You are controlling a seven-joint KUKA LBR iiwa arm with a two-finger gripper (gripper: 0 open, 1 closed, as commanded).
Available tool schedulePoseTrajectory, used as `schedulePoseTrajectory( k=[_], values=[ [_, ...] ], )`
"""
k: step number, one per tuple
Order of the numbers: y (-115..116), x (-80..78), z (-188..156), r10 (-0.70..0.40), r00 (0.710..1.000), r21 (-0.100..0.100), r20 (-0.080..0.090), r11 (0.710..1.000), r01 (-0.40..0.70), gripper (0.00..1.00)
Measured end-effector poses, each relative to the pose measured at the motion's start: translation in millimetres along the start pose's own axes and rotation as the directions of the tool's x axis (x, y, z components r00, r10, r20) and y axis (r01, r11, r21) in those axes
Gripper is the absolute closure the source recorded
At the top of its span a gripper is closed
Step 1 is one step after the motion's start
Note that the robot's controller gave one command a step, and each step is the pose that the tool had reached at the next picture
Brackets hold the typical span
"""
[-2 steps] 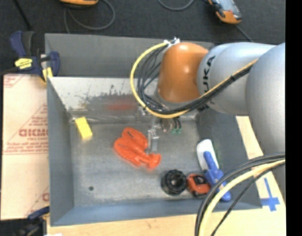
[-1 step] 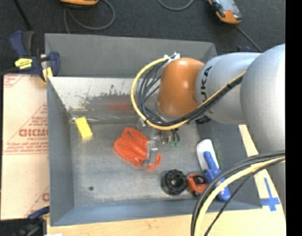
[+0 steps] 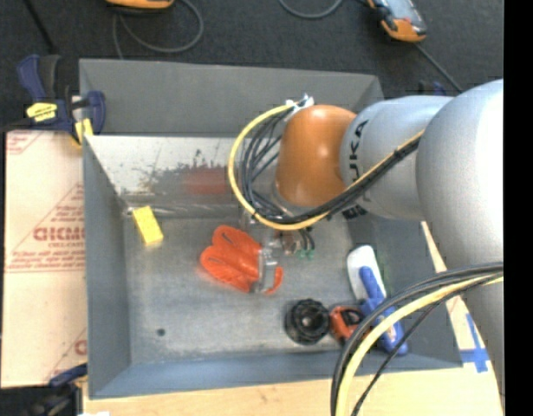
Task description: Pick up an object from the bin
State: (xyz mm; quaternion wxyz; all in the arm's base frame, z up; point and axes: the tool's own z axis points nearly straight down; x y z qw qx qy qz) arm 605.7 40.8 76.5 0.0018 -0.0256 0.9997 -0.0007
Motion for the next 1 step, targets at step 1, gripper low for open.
schedulePoseTrajectory(
  k=[1],
  values=[
    [0.3, 4.1, 2.9, -0.028, 1.0, 0.0, 0.0, 1.0, 0.028, 0.0]
  ],
)
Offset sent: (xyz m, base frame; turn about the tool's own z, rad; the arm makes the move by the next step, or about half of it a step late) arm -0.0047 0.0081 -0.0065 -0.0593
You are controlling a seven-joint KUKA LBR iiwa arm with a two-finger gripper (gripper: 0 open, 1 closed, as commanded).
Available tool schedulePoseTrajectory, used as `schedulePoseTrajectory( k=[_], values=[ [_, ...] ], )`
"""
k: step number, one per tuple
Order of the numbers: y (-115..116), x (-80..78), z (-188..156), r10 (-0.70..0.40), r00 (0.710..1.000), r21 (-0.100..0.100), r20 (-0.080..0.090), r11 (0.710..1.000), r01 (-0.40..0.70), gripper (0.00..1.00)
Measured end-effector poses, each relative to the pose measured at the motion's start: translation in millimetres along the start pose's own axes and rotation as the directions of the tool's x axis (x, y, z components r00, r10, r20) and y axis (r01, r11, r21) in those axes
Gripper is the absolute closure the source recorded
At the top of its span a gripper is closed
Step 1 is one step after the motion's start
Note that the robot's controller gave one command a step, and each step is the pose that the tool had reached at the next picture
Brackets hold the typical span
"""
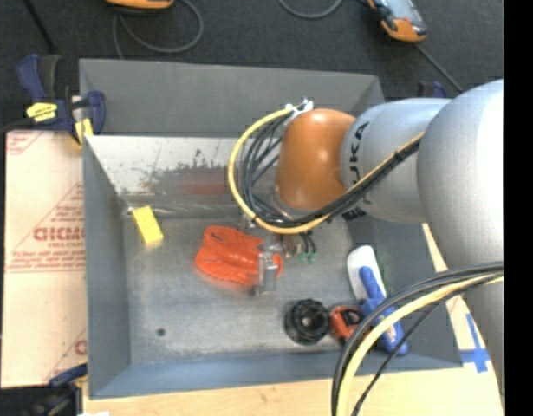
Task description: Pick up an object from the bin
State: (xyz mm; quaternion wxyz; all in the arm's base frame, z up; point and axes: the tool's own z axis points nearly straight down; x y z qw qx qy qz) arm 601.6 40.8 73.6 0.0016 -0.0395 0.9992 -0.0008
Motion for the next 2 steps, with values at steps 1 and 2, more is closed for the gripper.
schedulePoseTrajectory(
  k=[1, 2],
  values=[
    [5.8, -1.2, 2.8, -0.026, 1.0, 0.0, 0.002, 1.0, 0.026, 1.0],
    [6.0, -1.2, 2.8, -0.025, 1.0, -0.001, 0.002, 1.0, 0.025, 1.0]
  ],
)
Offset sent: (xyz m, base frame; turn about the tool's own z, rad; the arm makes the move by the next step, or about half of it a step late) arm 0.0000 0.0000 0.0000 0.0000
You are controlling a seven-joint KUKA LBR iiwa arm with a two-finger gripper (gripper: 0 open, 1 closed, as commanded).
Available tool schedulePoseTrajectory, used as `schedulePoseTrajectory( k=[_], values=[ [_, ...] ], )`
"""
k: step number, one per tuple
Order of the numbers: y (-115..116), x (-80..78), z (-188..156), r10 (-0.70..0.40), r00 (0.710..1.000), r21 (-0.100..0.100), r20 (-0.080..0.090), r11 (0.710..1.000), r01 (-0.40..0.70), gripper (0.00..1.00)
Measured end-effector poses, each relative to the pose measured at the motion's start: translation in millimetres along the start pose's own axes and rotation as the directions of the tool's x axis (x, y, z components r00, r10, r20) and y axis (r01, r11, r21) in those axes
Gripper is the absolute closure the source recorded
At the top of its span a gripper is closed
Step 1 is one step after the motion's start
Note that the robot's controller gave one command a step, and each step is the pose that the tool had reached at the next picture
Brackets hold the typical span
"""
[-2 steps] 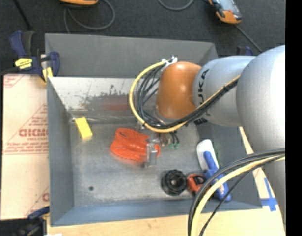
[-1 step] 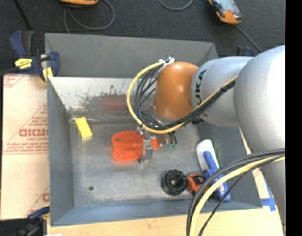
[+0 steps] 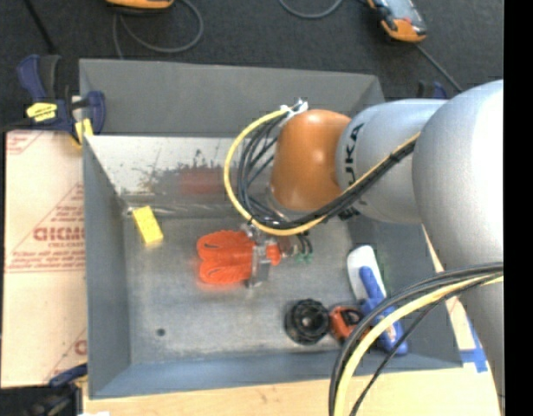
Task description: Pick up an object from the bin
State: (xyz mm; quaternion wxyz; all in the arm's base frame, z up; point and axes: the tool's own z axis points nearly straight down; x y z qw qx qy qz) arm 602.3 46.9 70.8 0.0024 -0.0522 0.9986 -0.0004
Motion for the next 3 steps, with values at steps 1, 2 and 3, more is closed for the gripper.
schedulePoseTrajectory(
  k=[1, 2, 3],
  values=[
    [39.2, 24.4, -124.8, 0.06, 0.998, -0.003, -0.002, 0.998, -0.06, 1.0],
    [39.1, 24.5, -124.8, 0.06, 0.998, -0.003, -0.002, 0.998, -0.06, 1.0],
    [39.9, 48.4, -175.1, 0.056, 0.998, -0.002, -0.009, 0.998, -0.056, 1.0]
  ],
)
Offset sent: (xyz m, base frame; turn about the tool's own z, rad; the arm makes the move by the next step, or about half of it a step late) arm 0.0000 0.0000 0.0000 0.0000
